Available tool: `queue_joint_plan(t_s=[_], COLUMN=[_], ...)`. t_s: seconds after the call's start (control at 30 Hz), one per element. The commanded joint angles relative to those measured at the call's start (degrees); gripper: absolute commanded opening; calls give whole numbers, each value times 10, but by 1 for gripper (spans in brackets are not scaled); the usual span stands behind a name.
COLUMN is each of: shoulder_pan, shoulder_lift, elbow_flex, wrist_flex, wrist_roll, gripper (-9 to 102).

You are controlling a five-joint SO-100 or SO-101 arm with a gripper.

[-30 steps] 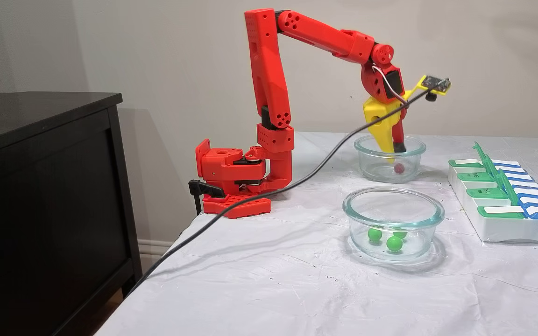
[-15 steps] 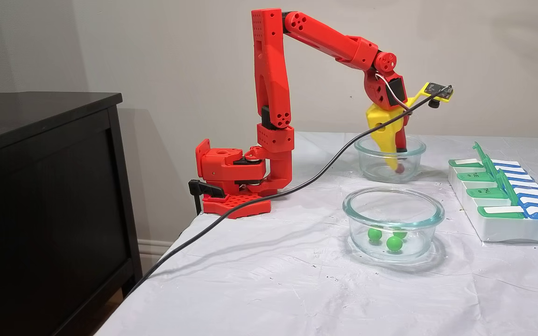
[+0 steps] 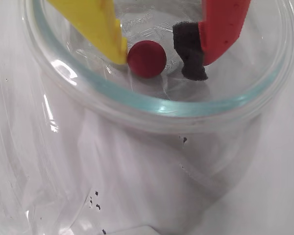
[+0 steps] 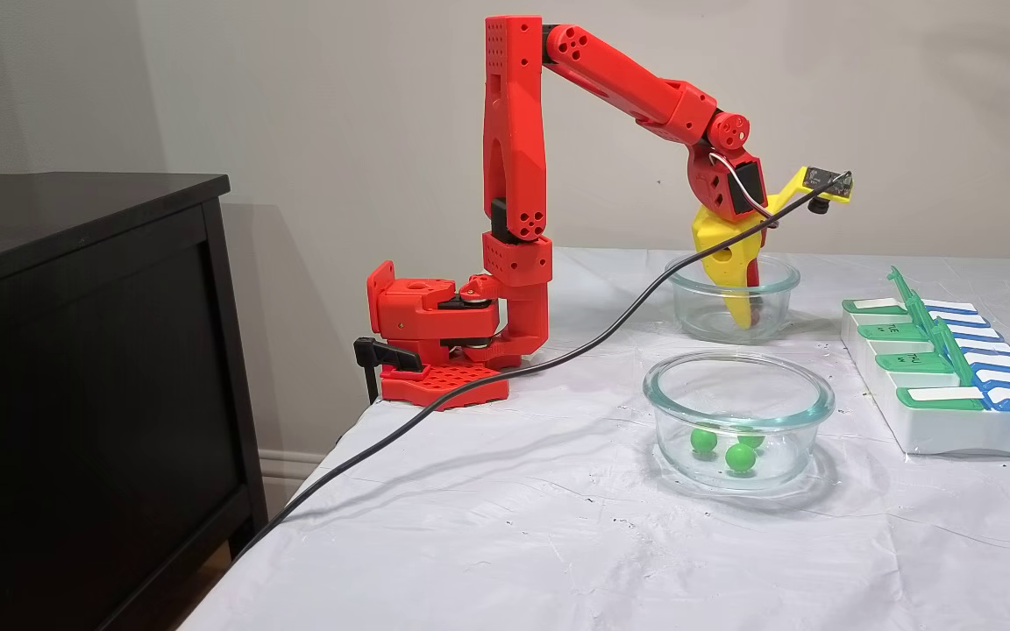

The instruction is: Sort medicines into box.

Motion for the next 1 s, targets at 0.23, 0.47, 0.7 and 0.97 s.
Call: queue_joint_plan(t_s=[0.23,0.47,0.7,0.97], shoulder_pan=[18,-14,-34,54], shoulder_lift=[13,128,231,306], elbow_flex=[-9,7,-35,-73], wrist_flex=[-11,20,92,62], wrist_roll=[-25,99,284,287], gripper=[0,0,0,0])
